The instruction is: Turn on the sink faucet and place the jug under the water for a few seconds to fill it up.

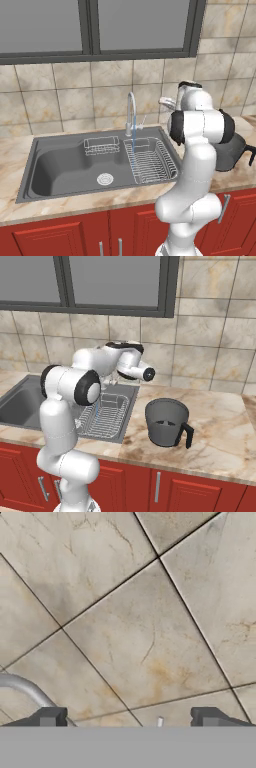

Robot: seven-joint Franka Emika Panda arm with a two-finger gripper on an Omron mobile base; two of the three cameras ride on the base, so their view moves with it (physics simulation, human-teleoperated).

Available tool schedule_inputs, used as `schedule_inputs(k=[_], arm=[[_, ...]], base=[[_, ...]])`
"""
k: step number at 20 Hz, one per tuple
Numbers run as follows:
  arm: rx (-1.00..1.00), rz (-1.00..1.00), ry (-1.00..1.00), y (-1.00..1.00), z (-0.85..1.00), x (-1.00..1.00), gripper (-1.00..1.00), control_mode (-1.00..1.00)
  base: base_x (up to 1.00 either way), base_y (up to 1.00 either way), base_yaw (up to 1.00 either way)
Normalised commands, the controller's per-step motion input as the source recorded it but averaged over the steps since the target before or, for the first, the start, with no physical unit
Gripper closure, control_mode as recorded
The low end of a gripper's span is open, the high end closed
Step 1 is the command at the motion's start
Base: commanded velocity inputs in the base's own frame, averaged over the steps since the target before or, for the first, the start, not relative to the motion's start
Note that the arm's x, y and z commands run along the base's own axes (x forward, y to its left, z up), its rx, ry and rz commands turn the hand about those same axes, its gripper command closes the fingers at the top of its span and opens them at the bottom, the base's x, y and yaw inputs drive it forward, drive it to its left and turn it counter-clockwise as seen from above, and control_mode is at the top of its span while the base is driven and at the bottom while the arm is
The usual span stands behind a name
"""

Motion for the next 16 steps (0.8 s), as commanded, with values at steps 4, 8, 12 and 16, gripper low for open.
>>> schedule_inputs(k=[4,8,12,16], arm=[[-0.13,-0.03,0.00,-0.31,0.75,-0.55,-1.00,-1.00],[-0.21,0.00,-0.02,-0.61,0.33,-0.83,-1.00,-1.00],[-0.21,0.00,-0.07,-0.83,0.16,-0.99,-1.00,-1.00],[-0.18,0.00,-0.11,-0.98,0.03,-1.00,-1.00,-1.00]], base=[[0.00,0.00,0.00],[0.00,0.00,0.00],[0.00,0.00,0.00],[0.00,0.00,0.00]])
